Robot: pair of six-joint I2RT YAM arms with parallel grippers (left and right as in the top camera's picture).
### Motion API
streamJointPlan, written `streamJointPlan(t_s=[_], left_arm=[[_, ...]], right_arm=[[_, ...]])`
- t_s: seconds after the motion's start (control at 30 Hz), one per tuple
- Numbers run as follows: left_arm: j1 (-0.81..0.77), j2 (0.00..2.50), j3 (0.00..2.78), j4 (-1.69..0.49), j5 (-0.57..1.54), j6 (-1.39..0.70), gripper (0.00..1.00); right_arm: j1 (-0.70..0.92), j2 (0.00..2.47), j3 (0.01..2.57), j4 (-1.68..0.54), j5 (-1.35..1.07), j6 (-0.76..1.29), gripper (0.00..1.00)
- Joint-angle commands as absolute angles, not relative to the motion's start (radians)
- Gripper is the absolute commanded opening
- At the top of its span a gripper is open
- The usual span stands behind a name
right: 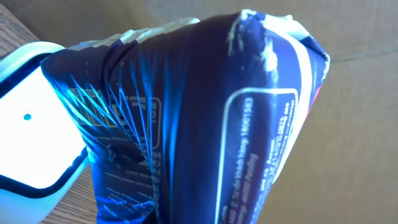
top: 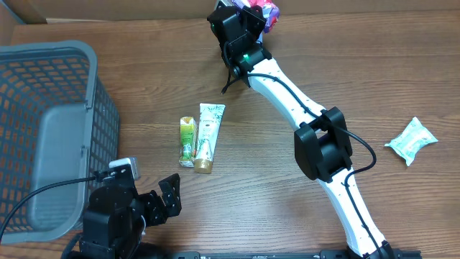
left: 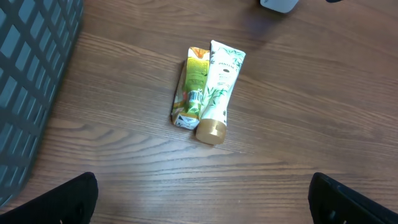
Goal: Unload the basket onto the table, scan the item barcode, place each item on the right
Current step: 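Carry the pad pack right and drop it beside the wipes pack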
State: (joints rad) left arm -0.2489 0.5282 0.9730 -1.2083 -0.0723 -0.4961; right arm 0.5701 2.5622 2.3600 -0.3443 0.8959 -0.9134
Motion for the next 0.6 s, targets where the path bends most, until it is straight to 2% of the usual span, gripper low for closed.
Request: streamJointPlan(t_s=[0.0,0.3,0.53,0.57], left_arm=[[-0.249,0.522,0.970,-1.208,-0.085,-0.495,0.99],[-0.249,0.522,0.970,-1.208,-0.085,-0.495,1.00],[-0.249,0.522,0.970,-1.208,-0.085,-0.495,1.00],[-0.249,0.522,0.970,-1.208,-0.085,-0.494,0.99]], right_arm=[[0.564,2.563,2.375,-0.338,0.889,-0.918,0.04],[0.590,2.538,2.375,-0.429,0.883,-0.887,0.04],[0.596,2.363,2.375,-0.673,0.693,-0.714,0.04],[0.595,2.287,2.375,-0.763,0.617,-0.660,0.04]])
